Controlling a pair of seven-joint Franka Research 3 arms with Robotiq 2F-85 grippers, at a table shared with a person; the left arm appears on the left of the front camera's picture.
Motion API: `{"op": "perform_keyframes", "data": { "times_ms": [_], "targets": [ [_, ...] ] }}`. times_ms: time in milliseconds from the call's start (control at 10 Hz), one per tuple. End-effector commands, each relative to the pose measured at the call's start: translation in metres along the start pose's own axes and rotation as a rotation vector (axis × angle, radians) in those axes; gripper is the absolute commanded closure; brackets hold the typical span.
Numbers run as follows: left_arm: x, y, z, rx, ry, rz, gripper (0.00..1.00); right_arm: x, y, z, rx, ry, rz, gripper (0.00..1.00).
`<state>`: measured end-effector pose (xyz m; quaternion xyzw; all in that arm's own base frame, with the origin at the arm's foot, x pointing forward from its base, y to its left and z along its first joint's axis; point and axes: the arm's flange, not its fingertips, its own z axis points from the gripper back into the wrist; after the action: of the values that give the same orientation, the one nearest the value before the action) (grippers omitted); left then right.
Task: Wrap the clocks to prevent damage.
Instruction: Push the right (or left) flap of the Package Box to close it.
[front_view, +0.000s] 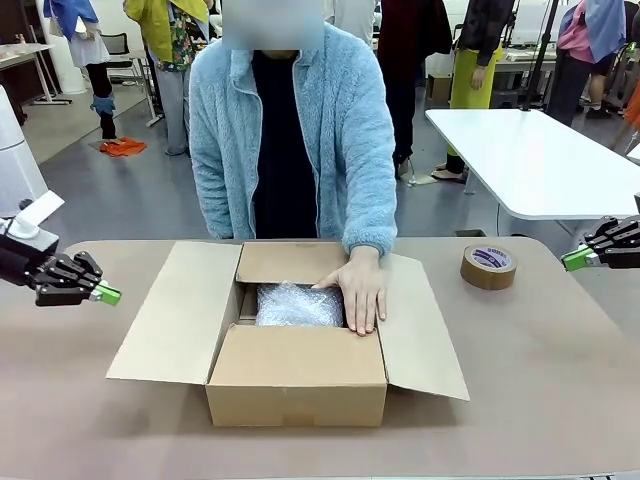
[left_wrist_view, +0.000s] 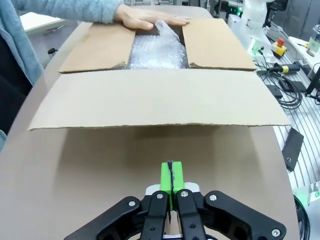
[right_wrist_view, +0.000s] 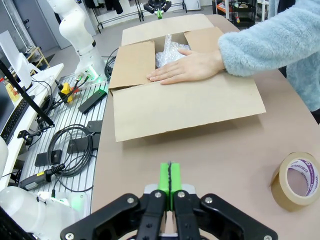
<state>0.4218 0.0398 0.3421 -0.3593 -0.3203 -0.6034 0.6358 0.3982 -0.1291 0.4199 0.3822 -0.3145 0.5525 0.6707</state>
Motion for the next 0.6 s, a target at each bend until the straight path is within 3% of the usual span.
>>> {"op": "perform_keyframes", "data": {
  "times_ms": [0, 300, 500],
  "targets": [
    [-0.0103, -0.001, -0.0141, -0.013, 0.05, -0.008, 1.0, 0.0, 0.0006, 0.0005, 0.005, -0.014, 0.001, 0.99],
    [-0.0151, -0.0008, -0.0141, -0.083, 0.063, 0.057, 1.0, 0.0, 0.0006, 0.0005, 0.005, -0.014, 0.001, 0.99],
    [-0.0139, -0.0014, -0.0183, -0.031, 0.039, 0.02, 1.0, 0.0, 0.0006, 0.0005, 0.005, -0.014, 0.001, 0.99]
  ]
}}
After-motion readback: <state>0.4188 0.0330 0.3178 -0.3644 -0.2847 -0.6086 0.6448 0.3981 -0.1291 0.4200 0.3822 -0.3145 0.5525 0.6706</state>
